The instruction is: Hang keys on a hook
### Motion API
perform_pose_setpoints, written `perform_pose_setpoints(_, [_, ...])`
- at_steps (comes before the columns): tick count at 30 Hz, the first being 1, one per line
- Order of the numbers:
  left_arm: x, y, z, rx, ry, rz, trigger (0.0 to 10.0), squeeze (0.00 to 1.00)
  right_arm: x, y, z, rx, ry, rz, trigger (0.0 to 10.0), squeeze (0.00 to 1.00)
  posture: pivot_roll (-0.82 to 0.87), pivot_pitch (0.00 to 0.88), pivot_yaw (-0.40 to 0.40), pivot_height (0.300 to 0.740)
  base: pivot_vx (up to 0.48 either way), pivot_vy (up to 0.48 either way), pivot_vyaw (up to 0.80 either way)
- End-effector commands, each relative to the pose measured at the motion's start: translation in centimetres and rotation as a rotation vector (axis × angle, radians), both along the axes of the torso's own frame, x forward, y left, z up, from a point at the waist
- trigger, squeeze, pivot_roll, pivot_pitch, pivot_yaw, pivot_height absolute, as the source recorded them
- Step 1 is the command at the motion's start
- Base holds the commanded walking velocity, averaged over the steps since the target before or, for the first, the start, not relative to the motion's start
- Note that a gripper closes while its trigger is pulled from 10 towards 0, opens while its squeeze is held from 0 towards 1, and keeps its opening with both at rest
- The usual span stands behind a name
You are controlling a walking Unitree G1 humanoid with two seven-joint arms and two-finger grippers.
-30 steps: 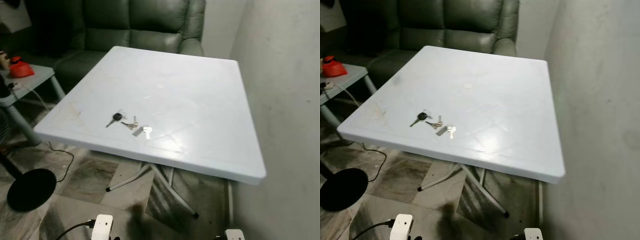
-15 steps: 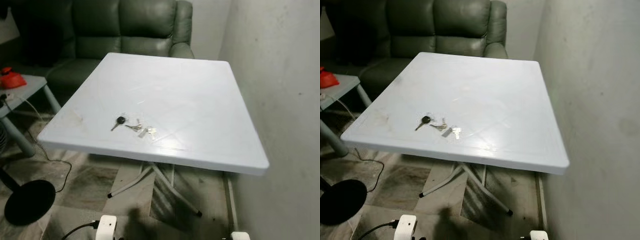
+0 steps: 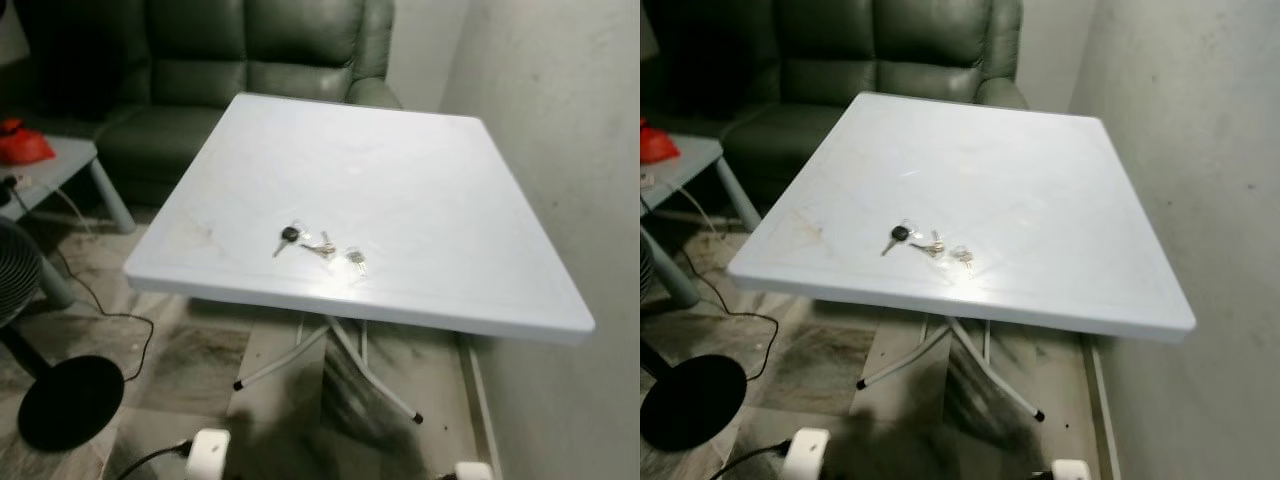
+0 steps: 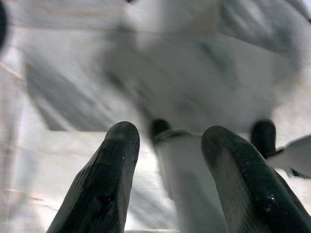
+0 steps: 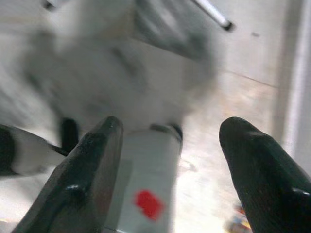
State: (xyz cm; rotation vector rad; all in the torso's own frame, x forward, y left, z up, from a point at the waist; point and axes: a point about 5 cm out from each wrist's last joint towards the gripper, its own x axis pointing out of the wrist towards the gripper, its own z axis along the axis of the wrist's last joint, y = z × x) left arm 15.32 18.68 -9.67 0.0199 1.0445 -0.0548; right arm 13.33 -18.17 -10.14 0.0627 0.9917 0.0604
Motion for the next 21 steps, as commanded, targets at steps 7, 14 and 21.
perform_pose_setpoints(7, [0.4, -1.1, 0.1, -0.019, -0.013, -0.012, 10.0, 0.00, -0.5, -1.1, 0.0, -0.023, 0.015, -0.018, 10.0, 0.00, -0.09, 0.000, -0.029, 0.740, 0.000, 0.439, 0.00])
perform_pose_setpoints(14, [0.4, -1.0, 0.1, -0.006, -0.017, -0.030, 10.0, 0.00, -0.6, -1.2, -0.1, -0.023, 0.016, -0.020, 10.0, 0.00, -0.09, 0.000, -0.030, 0.740, 0.000, 0.100, 0.00])
perform_pose_setpoints(21, [1.4, -1.5, 0.6, -0.051, -0.095, -0.045, 10.0, 0.00, -0.3, -1.3, 0.1, -0.022, -0.009, -0.023, 10.0, 0.00, -0.10, 0.000, -0.031, 0.740, 0.000, 0.000, 0.00])
